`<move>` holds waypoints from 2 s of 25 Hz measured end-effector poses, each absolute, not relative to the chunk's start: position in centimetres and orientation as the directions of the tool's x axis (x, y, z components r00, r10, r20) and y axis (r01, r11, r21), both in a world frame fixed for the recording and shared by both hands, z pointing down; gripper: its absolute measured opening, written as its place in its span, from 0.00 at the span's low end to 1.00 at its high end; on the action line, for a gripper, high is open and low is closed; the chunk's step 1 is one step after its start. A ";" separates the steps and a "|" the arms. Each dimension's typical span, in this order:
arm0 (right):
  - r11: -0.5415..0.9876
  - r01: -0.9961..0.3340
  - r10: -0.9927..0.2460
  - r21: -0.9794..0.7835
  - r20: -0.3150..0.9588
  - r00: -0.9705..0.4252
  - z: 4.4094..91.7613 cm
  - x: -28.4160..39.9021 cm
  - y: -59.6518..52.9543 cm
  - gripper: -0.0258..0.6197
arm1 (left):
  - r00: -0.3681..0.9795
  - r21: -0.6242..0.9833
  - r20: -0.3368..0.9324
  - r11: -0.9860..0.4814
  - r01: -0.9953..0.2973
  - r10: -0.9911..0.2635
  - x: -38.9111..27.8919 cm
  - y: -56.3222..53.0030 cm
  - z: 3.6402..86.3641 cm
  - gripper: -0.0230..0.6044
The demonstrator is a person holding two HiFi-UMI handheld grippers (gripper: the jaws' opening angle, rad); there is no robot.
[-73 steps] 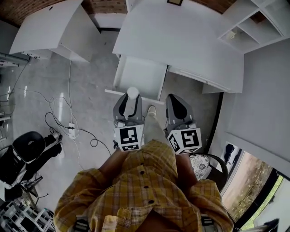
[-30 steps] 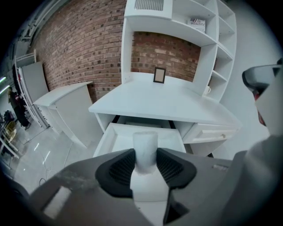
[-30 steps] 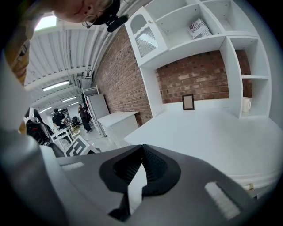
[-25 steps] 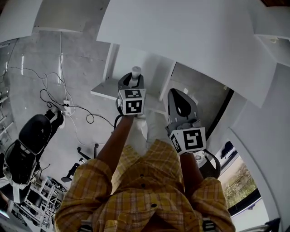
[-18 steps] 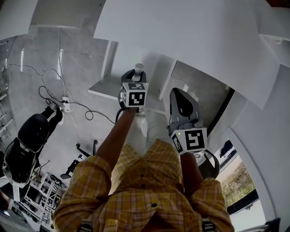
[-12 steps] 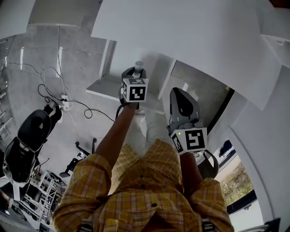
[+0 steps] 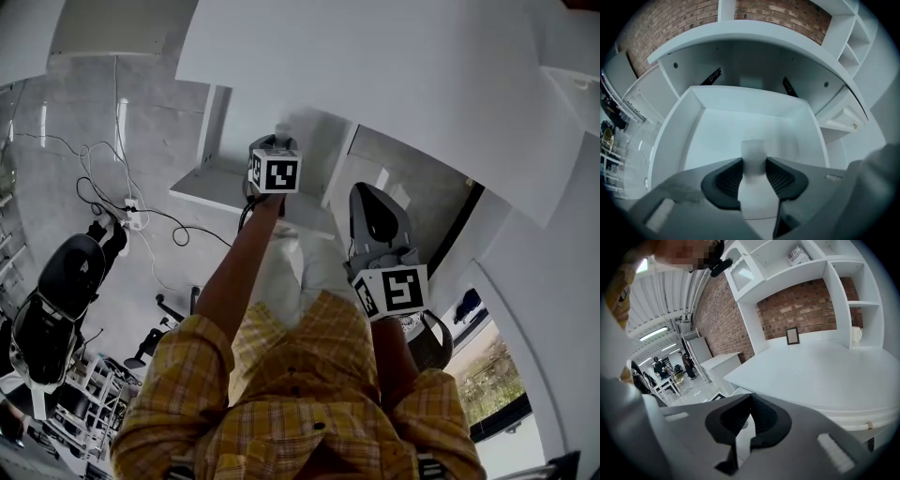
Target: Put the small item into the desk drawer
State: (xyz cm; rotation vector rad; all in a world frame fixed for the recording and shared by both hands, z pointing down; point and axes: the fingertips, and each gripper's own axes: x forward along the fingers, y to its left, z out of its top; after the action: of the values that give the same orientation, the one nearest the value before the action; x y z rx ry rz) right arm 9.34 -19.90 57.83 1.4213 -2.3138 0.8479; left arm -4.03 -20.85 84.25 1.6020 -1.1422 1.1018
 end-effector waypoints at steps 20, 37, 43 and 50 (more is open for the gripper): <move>0.305 -0.894 -0.709 -0.329 0.548 -0.443 59.2 10.0 -18.7 0.04 | 0.147 0.099 0.975 -0.264 -0.959 -0.165 -4.0 -20.4 88.2 0.31; 0.312 -0.894 -0.732 -0.322 0.519 -0.442 56.4 8.0 -17.2 0.04 | 0.205 0.128 0.931 -0.256 -0.958 -0.302 -4.0 -21.7 80.8 0.28; 0.306 -0.904 -0.761 -0.300 0.494 -0.421 53.8 7.4 -16.0 0.04 | 0.243 0.149 0.884 -0.252 -0.956 -0.399 -4.1 -20.7 74.6 0.19; 0.318 -0.906 -0.776 -0.280 0.471 -0.419 51.4 5.7 -14.7 0.04 | 0.252 0.142 0.822 -0.245 -0.959 -0.510 -5.8 -20.0 68.3 0.04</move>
State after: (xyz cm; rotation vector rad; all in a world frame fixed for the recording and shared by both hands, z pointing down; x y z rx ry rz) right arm 5.70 -14.69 51.43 1.5270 -2.3360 0.7477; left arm -5.78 -20.00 68.30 1.8648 -1.3368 0.8664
